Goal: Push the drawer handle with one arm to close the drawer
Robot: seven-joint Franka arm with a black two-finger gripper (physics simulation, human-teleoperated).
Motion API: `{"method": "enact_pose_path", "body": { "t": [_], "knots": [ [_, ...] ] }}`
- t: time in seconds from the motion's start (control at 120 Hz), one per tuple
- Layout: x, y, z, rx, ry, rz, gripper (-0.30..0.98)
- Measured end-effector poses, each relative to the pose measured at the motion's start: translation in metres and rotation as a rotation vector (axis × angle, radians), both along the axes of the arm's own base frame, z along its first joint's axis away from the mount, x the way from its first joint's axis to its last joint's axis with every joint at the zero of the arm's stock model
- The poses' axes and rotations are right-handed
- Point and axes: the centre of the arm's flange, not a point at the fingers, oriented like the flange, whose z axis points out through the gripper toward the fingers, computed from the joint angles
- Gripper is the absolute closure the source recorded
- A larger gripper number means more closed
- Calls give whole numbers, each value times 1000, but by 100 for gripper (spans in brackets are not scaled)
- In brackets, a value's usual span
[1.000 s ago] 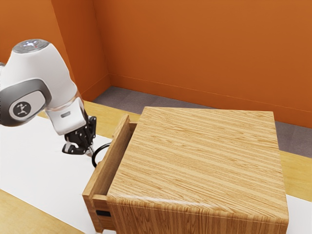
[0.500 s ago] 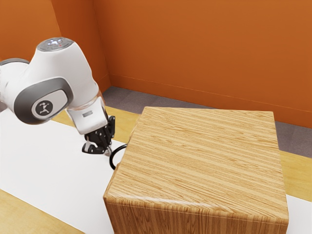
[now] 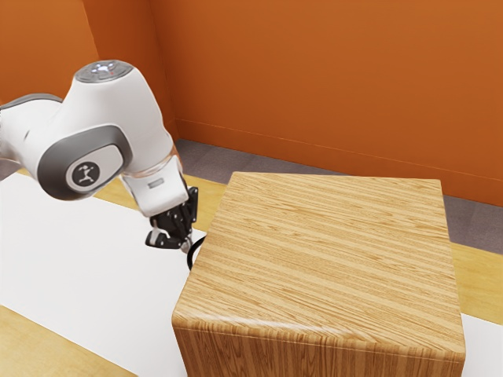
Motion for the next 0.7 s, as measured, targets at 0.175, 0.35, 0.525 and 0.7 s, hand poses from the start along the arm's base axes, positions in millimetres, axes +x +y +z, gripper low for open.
{"method": "enact_pose_path", "body": {
  "t": [0.175,0.35,0.525,0.7],
  "knots": [
    [2,0,0,-1,-13,11,78],
    [0,0,2,-1,-21,18,76],
    [-5,2,6,-7,-22,26,78],
    [-17,14,16,-3,-19,45,78]
  ]
}}
